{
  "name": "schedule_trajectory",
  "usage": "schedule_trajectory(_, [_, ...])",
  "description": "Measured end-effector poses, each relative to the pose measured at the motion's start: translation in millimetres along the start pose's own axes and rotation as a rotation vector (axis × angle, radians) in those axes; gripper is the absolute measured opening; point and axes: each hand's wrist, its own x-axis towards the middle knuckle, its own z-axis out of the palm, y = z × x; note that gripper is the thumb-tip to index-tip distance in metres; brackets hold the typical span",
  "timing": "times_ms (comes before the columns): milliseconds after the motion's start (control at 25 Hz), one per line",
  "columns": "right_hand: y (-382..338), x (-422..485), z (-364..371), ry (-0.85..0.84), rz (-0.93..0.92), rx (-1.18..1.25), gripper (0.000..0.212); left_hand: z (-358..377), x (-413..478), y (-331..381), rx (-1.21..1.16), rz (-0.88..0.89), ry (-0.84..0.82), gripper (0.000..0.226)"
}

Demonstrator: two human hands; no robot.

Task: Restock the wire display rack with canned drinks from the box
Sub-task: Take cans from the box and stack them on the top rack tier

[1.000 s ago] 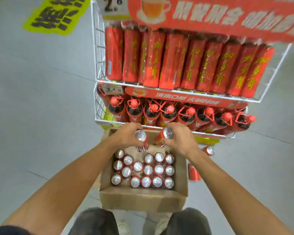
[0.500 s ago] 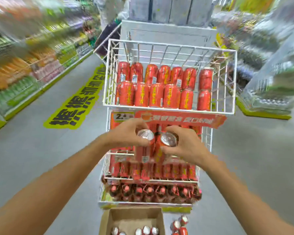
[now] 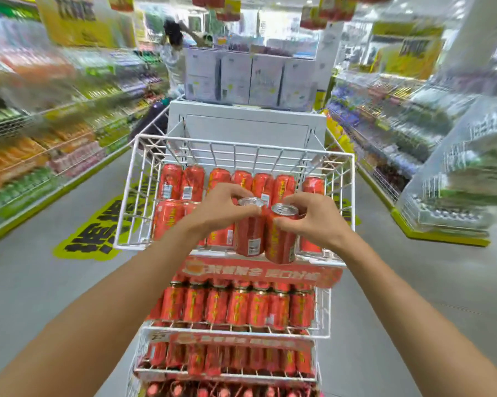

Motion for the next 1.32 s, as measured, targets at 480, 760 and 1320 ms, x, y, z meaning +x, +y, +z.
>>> schedule_trajectory(480, [72.0,36.6,4.5,-0.201,0.223,0.274,0.062,24.5,53.9,-22.1,0.164,-0.117,-0.073,0.059])
schedule_trajectory(760, [100.9,55.9,-0.3,-0.329,0.264,0.255,0.038,58.4,69.7,-18.3,0.242,-0.174,0.075,0.059])
schedule_trajectory(1320, [124.9,74.0,24.2,-0.332,0.387,0.111,0.046,108.5,84.8,-8.7,0.786,-0.175,0.105,0.059])
